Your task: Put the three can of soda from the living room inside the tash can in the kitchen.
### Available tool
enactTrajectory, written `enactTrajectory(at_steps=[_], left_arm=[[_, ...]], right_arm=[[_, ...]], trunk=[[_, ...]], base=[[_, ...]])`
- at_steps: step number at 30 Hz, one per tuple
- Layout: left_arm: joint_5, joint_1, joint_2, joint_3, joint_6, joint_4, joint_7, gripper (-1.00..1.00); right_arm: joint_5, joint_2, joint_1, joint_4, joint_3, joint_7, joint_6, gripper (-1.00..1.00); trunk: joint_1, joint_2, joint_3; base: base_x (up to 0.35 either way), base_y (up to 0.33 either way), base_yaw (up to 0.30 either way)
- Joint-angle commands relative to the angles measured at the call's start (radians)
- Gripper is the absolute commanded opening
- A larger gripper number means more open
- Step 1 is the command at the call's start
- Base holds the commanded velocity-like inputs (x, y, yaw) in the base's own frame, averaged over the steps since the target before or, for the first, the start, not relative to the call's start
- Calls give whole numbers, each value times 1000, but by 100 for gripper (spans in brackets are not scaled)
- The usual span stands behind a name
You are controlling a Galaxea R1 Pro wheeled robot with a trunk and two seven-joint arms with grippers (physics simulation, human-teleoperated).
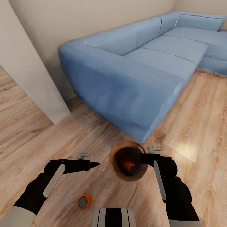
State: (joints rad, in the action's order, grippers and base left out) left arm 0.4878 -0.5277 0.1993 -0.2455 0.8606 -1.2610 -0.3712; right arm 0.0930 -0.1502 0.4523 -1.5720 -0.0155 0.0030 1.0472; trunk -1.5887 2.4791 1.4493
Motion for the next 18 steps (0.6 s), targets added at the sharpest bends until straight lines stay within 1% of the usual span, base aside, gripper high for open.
enactTrajectory(at_steps=[1,18], left_arm=[[0,0,0,0,0,0,0,100],[0,0,0,0,0,0,0,100]], right_arm=[[-19,0,0,0,0,3,0,-100],[-18,0,0,3,0,3,-3,-100]], trunk=[[0,0,0],[0,0,24]], base=[[0,0,-5],[0,0,0]])
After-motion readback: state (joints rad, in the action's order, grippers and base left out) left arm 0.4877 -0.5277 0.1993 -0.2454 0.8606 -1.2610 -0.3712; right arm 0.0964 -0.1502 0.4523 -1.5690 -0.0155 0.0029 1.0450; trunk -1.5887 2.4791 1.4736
